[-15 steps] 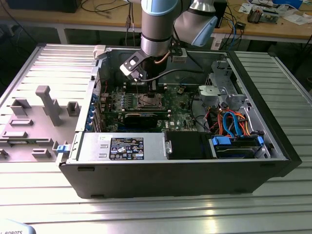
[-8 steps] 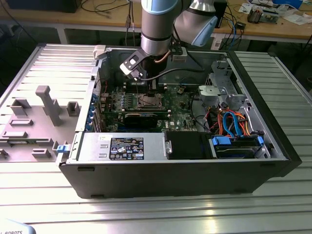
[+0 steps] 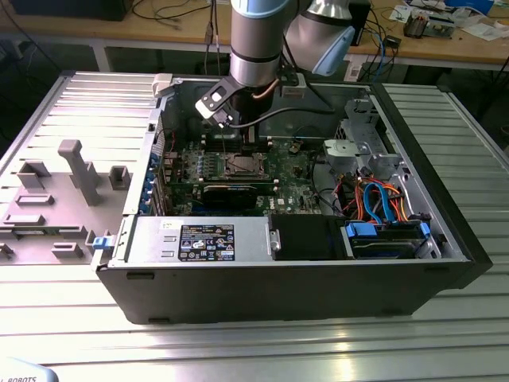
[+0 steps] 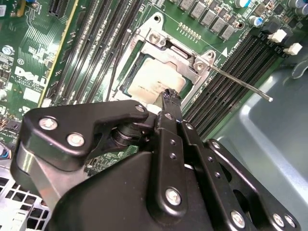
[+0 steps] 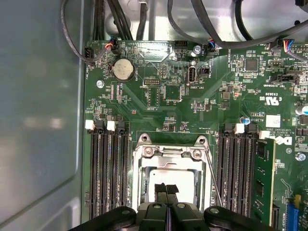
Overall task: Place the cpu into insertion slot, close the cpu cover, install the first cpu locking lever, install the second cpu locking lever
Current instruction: 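Install the first cpu locking lever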
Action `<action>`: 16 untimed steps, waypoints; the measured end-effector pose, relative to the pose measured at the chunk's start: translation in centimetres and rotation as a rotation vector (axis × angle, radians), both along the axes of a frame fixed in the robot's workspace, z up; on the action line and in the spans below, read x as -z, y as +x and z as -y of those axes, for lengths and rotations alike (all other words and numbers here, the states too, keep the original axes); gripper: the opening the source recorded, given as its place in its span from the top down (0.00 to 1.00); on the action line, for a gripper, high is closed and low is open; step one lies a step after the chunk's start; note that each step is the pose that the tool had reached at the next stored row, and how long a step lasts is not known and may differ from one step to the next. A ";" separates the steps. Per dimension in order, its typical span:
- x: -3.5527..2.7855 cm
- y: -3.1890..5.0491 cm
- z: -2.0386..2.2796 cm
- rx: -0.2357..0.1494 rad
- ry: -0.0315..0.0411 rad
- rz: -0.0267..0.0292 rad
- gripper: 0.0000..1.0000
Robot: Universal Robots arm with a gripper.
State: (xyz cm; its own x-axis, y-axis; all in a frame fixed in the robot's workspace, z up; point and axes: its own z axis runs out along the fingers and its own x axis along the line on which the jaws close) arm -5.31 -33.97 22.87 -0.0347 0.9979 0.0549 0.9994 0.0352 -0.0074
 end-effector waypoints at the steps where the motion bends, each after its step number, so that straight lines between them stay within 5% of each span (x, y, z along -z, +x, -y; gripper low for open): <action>1: -0.11 0.00 0.00 0.000 0.0000 0.0000 0.89; 16: -1.60 0.00 0.00 0.000 -0.0001 0.0000 0.89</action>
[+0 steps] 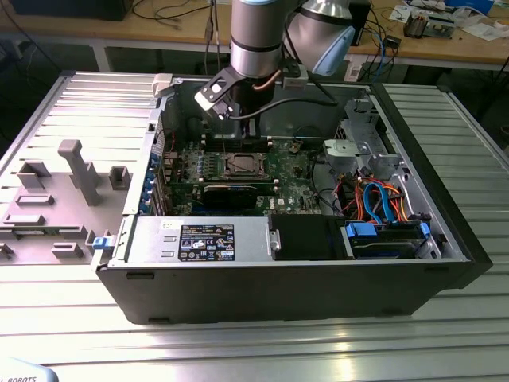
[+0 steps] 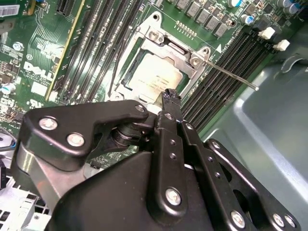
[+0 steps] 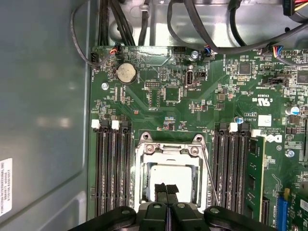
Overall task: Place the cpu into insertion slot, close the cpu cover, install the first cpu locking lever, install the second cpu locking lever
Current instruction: 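Install the first cpu locking lever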
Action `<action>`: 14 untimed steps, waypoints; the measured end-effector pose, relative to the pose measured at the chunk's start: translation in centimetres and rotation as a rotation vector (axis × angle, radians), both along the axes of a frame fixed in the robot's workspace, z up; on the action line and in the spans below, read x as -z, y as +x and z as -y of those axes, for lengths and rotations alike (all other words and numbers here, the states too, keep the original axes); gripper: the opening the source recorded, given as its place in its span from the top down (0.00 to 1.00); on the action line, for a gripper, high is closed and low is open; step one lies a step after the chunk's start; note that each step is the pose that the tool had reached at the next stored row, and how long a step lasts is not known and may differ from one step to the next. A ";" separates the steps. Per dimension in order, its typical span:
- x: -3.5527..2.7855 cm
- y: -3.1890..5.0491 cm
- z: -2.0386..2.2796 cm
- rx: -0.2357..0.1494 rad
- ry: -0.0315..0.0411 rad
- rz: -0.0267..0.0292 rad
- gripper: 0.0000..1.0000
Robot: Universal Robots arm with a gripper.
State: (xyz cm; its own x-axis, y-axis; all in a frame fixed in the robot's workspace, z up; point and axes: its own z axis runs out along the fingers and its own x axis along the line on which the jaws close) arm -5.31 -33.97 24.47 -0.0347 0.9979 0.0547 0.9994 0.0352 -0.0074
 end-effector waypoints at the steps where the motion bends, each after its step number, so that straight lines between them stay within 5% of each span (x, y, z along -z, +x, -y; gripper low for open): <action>1: -0.10 0.00 0.00 0.000 0.0001 0.0000 0.89; 14: -1.55 0.00 0.00 0.000 0.0002 0.0001 0.89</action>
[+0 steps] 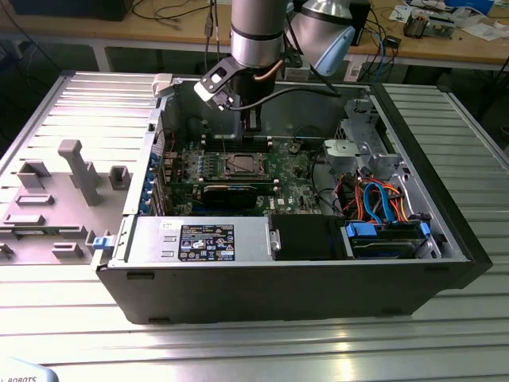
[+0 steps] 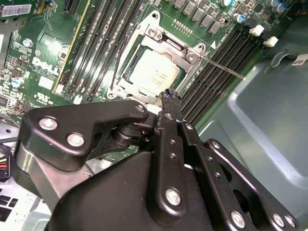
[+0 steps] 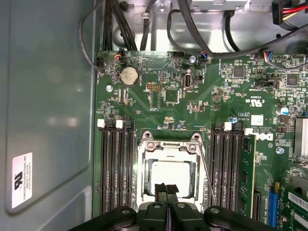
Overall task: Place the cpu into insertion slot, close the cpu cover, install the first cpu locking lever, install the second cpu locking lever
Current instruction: 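Install the first cpu locking lever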
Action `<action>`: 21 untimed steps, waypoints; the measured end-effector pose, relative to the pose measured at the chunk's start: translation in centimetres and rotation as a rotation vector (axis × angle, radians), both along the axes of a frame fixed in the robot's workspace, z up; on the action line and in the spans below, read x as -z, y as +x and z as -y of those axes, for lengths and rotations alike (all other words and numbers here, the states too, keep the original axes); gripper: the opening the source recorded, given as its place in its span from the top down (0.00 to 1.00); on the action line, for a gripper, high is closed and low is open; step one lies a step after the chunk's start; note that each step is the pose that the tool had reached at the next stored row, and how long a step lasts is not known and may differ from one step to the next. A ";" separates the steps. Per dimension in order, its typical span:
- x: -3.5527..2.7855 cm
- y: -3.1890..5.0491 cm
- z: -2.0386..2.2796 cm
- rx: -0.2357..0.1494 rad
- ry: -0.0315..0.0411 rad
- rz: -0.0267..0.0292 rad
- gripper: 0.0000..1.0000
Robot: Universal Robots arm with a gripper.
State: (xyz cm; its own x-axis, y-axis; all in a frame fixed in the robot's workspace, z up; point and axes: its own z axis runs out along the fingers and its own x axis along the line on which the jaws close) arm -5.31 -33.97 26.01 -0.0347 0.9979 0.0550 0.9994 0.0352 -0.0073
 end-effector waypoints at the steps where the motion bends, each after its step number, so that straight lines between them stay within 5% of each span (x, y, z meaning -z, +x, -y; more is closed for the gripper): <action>1: 0.00 0.00 0.00 0.000 0.0001 0.0000 0.89; 13: -0.02 0.00 0.61 -0.002 0.0003 -0.0001 0.89; 21: -0.03 0.00 0.66 -0.092 0.0003 -0.0002 0.89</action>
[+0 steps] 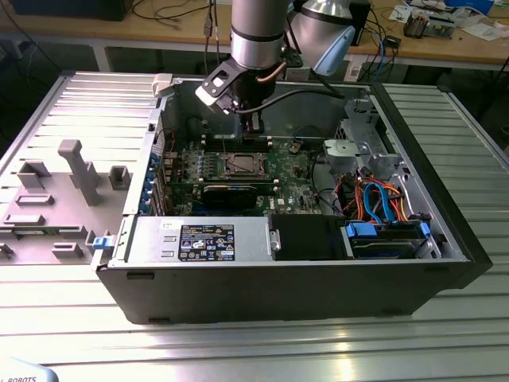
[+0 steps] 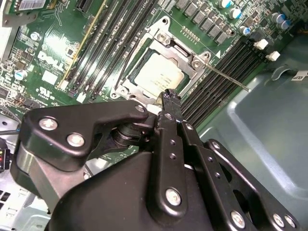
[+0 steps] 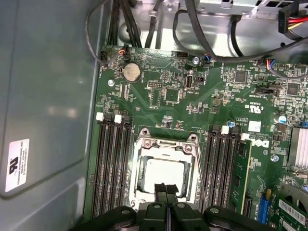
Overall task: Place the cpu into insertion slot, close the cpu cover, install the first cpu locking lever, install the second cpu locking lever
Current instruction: 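Install the first cpu locking lever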
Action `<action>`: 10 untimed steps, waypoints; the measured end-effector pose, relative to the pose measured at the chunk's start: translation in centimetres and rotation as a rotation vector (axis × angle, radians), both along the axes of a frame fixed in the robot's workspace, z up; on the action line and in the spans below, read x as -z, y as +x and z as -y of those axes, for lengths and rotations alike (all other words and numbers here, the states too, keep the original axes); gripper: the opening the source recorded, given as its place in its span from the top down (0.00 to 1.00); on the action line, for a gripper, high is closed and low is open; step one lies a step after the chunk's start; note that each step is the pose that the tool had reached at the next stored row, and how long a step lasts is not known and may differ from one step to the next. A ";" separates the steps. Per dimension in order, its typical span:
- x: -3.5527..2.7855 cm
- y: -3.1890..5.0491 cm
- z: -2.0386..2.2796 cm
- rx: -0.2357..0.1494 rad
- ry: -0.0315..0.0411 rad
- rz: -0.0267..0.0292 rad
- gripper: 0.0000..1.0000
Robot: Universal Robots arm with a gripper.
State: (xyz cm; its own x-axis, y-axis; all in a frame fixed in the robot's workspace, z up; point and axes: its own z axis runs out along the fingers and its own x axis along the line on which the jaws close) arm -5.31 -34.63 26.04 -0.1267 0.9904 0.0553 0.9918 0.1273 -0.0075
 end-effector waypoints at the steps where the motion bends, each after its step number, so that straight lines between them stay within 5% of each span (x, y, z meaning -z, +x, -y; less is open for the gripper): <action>1: 0.00 0.00 0.00 -0.003 0.0000 0.0000 0.89; 10: 0.00 0.00 0.00 -0.005 0.0001 0.0001 0.89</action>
State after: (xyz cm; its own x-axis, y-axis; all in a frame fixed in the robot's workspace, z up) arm -5.31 -34.62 26.04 -0.1321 0.9897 0.0553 0.9911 0.1327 -0.0074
